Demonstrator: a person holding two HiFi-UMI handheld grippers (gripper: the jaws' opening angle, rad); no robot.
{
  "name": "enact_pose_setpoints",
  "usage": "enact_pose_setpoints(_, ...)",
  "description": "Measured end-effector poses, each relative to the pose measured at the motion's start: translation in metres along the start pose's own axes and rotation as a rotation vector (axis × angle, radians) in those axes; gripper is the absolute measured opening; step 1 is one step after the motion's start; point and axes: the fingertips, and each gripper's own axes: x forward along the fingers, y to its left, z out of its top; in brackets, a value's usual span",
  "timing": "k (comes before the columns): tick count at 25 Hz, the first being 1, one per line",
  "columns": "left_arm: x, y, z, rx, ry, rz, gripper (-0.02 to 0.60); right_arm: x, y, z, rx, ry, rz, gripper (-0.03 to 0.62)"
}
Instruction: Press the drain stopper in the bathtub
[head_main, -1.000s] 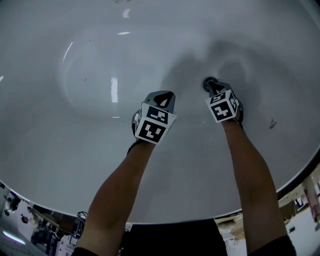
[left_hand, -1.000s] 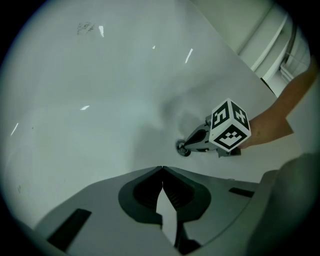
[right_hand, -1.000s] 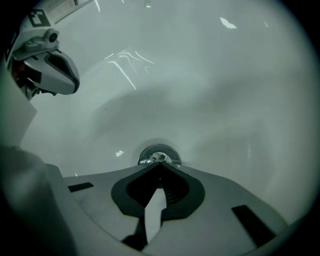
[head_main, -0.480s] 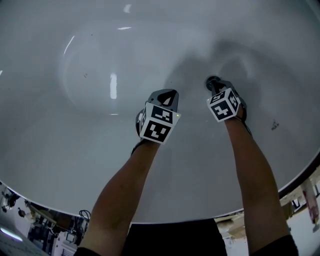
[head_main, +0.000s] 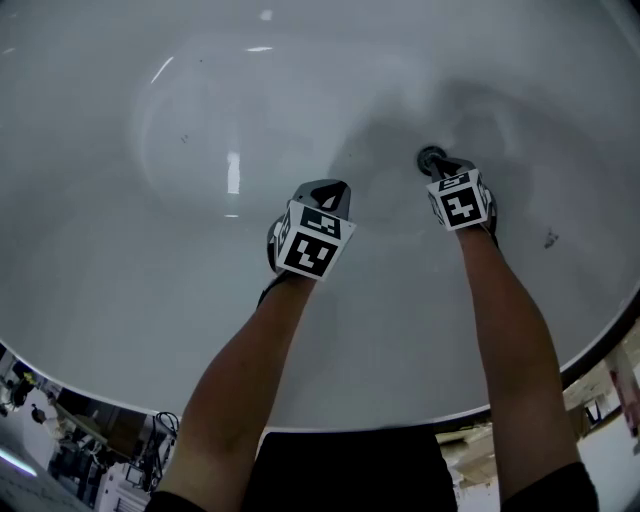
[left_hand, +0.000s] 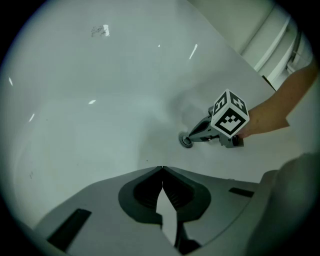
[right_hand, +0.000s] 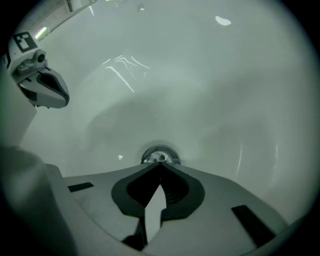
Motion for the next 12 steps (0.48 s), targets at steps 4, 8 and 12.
enact_pose_setpoints(4, -0.049, 0.002, 0.017, 0.017, -0.024, 0.061, 0.016, -0.056, 0.014, 0.006, -0.021, -0.026, 0.015, 0.017)
enact_pose_setpoints(8, -0.107, -0.006, 0.034, -0.012, -0.074, 0.098, 0.016, -0.129, 0.038, 0.023, -0.020, -0.104, 0.037, 0.017)
enact_pose_setpoints(12, -0.183, -0.042, 0.045, -0.084, -0.115, 0.093, 0.016, -0.226, 0.066, 0.029, 0.126, -0.216, 0.084, 0.017)
